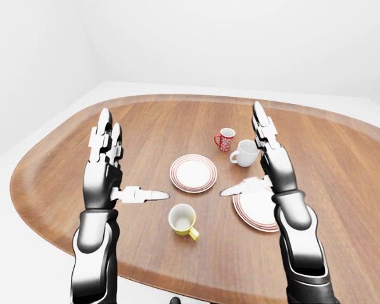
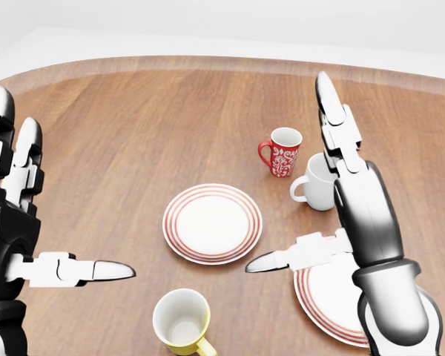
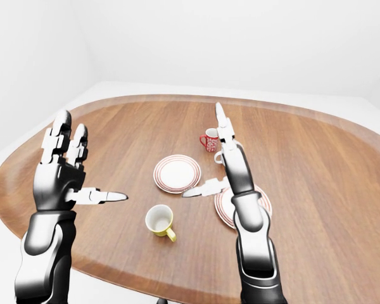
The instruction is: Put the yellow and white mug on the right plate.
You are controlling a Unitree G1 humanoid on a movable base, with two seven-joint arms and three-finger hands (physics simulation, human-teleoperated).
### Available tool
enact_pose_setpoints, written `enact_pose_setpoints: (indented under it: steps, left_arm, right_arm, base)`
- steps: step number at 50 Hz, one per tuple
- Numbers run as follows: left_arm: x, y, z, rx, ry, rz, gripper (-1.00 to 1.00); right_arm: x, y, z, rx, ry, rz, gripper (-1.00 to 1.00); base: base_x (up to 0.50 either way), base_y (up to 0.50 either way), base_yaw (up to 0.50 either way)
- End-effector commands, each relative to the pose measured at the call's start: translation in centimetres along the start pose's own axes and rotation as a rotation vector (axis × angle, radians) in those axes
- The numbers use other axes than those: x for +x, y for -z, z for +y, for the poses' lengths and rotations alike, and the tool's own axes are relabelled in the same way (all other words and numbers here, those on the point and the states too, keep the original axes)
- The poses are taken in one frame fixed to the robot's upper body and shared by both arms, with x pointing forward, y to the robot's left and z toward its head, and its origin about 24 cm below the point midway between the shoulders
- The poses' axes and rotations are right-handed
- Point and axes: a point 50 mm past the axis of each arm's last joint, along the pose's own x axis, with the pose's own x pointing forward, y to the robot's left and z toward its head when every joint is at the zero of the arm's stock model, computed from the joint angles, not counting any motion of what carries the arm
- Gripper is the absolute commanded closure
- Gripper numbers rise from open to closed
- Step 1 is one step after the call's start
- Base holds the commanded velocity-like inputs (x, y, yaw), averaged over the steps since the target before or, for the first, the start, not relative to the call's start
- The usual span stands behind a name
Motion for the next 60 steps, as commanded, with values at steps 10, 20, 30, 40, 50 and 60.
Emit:
enact_pose_setpoints:
  steps: [10, 20, 30, 40, 50, 60]
  left_arm:
    - [0.3, -0.5, 1.1, 0.045, 0.003, -0.023, -1.0]
    - [0.3, -0.4, 1.2, 0.046, 0.008, -0.017, -1.0]
    - [0.3, -0.3, 1.1, 0.047, 0.011, -0.012, -1.0]
    - [0.3, -0.3, 1.2, 0.05, 0.012, -0.01, -1.0]
    - [0.3, -0.5, 1.3, 0.054, 0.013, -0.02, -1.0]
    - [0.3, -0.7, 1.2, 0.055, 0.015, -0.027, -1.0]
  right_arm:
    - [2.7, -1.4, 1.8, -0.33, -0.11, -0.033, -1.0]
    - [3.3, -2.7, 2.9, -0.439, -0.159, -0.062, -1.0]
    - [3.5, -3.6, 3.7, -0.452, -0.192, -0.087, -1.0]
    - [3.3, -3.7, 4.4, -0.434, -0.232, -0.086, -1.0]
    - [2.9, -3.1, 5.4, -0.425, -0.266, -0.059, -1.0]
    - [2.3, -1.7, 6.7, -0.41, -0.318, -0.002, -1.0]
  base:
    - [0.0, 0.0, 0.0]
    - [0.0, 0.0, 0.0]
    - [0.0, 0.0, 0.0]
    - [0.0, 0.0, 0.0]
    - [0.0, 0.0, 0.0]
    - [0.0, 0.0, 0.0]
